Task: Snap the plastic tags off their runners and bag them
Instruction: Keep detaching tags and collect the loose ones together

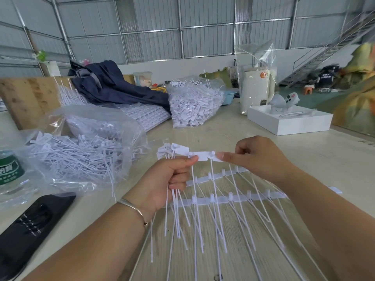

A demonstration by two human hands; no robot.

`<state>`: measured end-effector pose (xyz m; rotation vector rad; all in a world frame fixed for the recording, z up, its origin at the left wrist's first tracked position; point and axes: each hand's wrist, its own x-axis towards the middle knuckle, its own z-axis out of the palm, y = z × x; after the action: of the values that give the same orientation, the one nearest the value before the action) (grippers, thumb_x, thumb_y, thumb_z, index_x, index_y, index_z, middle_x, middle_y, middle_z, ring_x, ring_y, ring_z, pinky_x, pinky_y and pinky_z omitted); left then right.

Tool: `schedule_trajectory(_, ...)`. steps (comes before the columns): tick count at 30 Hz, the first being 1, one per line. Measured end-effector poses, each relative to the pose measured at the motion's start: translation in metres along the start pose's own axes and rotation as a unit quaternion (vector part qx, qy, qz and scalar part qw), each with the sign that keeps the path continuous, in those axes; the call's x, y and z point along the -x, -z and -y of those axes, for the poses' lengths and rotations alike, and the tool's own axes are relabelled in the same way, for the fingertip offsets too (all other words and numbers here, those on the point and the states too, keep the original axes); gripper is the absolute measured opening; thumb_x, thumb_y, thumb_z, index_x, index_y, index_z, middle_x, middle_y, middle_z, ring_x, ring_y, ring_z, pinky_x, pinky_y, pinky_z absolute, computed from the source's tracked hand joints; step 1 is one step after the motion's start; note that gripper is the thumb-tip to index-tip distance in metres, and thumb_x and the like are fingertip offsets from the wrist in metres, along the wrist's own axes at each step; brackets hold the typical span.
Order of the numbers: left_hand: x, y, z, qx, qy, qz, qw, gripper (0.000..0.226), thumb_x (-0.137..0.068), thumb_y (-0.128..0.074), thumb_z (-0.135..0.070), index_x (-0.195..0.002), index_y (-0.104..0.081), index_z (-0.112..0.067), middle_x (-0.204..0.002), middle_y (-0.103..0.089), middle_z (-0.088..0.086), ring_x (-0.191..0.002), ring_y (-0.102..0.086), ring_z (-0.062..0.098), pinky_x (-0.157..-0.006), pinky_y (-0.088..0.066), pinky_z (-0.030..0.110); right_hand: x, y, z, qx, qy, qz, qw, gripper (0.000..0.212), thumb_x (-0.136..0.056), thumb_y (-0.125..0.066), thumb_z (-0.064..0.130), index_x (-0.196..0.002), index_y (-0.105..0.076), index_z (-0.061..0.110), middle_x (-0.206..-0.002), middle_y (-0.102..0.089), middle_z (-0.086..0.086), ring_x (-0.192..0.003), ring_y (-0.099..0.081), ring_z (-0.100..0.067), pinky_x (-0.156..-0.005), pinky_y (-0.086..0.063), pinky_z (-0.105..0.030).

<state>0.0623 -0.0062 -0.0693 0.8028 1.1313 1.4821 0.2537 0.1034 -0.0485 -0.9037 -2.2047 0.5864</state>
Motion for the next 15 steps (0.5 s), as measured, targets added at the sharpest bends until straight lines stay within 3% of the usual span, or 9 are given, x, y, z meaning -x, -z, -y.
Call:
schedule_trajectory(6, 0.003, -0.001, -0.0006, 0.002, 0.033, 0.033, 0.999, 0.031, -0.069, -0.073, -0.015, -0.061, -0.044, -0.022, -0.052, -0.02, -0.009, -0.034, -0.019, 0.002, -0.03, -0.014, 0.014, -0.0011, -0.0017, -0.0009, 0.0, -0.05, -0.001, 0.999, 0.061, -0.067, -0.071, 0.067, -0.058, -0.048, 0.012, -0.05, -0.038, 0.008, -0.049, -0.038, -0.008, -0.056, -0.032, -0.026)
schedule_trajectory(12, 0.0086, -0.0023, -0.0047, 0.018, 0.049, 0.097, 0.994, 0.031, -0.078, -0.068, -0.014, -0.053, -0.052, -0.021, -0.047, -0.026, -0.01, -0.032, -0.023, 0.002, -0.031, -0.016, 0.013, -0.0001, 0.0004, 0.0014, -0.219, -0.062, 0.075, 0.971, 0.046, -0.067, -0.081, 0.045, -0.062, -0.05, 0.011, -0.053, -0.034, 0.005, -0.046, -0.034, -0.005, -0.044, -0.031, -0.008)
schedule_trajectory(15, 0.0097, -0.0022, -0.0055, 0.036, 0.047, 0.12, 0.991, 0.027, -0.072, -0.074, -0.015, -0.061, -0.049, -0.019, -0.047, -0.026, -0.01, -0.032, -0.024, 0.001, -0.031, -0.018, 0.012, 0.0008, -0.0008, 0.007, -0.248, -0.038, 0.096, 0.963, 0.046, -0.061, -0.077, 0.051, -0.063, -0.052, 0.012, -0.052, -0.036, 0.009, -0.048, -0.035, -0.003, -0.053, -0.032, -0.014)
